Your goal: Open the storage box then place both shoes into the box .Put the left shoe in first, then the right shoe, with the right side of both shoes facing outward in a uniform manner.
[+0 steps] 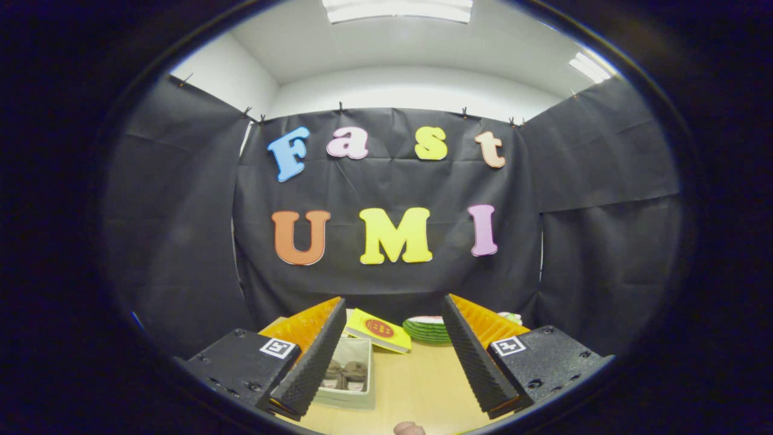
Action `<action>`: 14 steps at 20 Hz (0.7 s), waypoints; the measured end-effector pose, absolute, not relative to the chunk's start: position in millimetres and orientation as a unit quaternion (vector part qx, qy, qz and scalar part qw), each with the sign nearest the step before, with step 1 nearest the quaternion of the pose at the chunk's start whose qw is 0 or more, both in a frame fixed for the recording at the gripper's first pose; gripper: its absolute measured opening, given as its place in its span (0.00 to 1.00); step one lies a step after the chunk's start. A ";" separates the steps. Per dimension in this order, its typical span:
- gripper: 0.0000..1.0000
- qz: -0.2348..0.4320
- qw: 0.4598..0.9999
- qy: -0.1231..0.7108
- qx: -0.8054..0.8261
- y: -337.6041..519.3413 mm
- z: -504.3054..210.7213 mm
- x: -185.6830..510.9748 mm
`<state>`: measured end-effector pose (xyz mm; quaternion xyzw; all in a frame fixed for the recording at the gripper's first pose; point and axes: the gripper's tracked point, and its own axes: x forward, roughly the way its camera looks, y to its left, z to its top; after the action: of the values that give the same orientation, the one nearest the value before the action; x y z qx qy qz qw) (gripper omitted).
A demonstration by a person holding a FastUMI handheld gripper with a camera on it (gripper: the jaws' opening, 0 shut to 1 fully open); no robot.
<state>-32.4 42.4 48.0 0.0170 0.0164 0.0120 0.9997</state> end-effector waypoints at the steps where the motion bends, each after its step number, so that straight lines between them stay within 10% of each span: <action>1: 1.00 0.014 1.000 0.015 0.018 43.6 47.7 -36.4; 14: 1.00 -0.004 1.000 0.005 -0.005 32.8 25.5 -55.6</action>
<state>-55.6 32.8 25.5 -0.0047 0.0049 -0.0038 1.0000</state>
